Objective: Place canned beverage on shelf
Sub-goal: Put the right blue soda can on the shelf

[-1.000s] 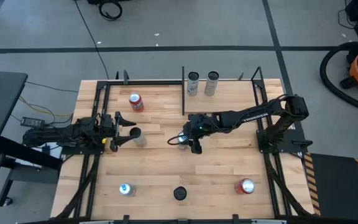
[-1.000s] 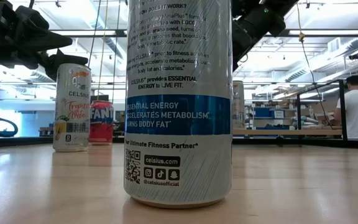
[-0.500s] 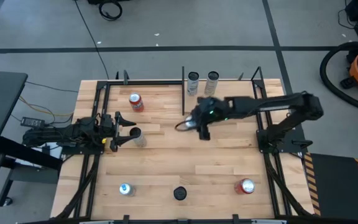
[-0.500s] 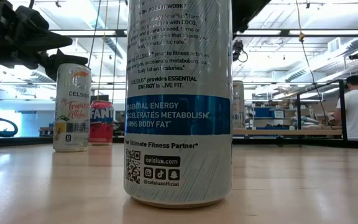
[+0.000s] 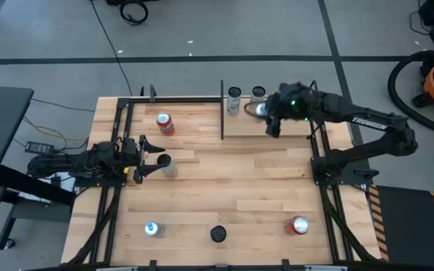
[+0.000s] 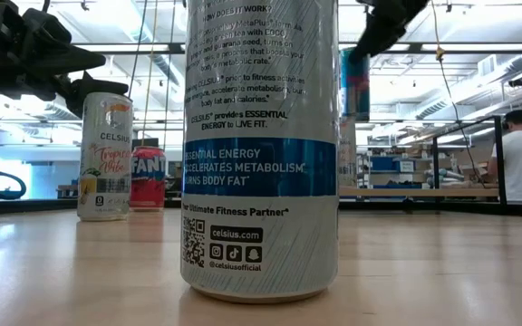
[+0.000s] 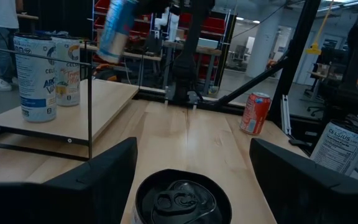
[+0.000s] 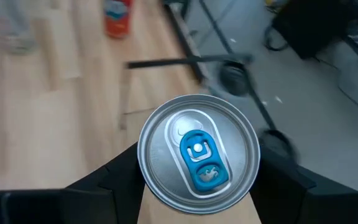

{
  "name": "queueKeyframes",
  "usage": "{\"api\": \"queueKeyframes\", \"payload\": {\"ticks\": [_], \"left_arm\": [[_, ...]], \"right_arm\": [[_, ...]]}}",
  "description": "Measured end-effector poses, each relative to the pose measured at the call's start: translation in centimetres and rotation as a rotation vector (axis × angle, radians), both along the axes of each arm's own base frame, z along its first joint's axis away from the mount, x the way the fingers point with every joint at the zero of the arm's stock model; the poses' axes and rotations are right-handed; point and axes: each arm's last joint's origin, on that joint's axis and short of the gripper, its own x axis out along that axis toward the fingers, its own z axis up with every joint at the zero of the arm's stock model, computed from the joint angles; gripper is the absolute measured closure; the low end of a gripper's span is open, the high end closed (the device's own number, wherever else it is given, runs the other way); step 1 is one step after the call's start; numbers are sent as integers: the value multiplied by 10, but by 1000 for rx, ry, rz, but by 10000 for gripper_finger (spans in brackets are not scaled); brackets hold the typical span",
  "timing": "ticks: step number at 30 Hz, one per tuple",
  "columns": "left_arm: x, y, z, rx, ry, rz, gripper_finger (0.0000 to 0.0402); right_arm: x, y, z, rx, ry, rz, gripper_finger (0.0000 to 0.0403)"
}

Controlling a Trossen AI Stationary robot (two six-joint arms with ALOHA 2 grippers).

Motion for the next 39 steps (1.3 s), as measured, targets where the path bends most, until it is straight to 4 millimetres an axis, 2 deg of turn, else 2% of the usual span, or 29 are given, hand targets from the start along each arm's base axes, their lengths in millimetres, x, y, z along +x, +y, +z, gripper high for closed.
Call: {"api": "queueKeyframes", "payload": {"ticks": [6,10,15,26,32,39], "left_arm": [[0,0,0,1,0,0,88],[0,0,0,1,1,0,88],[0,0,0,2,1,0,88],[0,0,0,0,1,0,88],[0,0,0,1,0,0,88],[0,0,0,2,0,0,88]], "right_arm": [[-35,-21,8,30,-72,-62,161],[-54,-30,-3,73,-88,-111,161],[-68,-40,-26,96,-89,-149,161],[-88,-72,-80,178,-146,-222,161],[-93,-90,-89,203,-151,-270,161],[-86,-108,-105,257,-117,-291,160]]}}
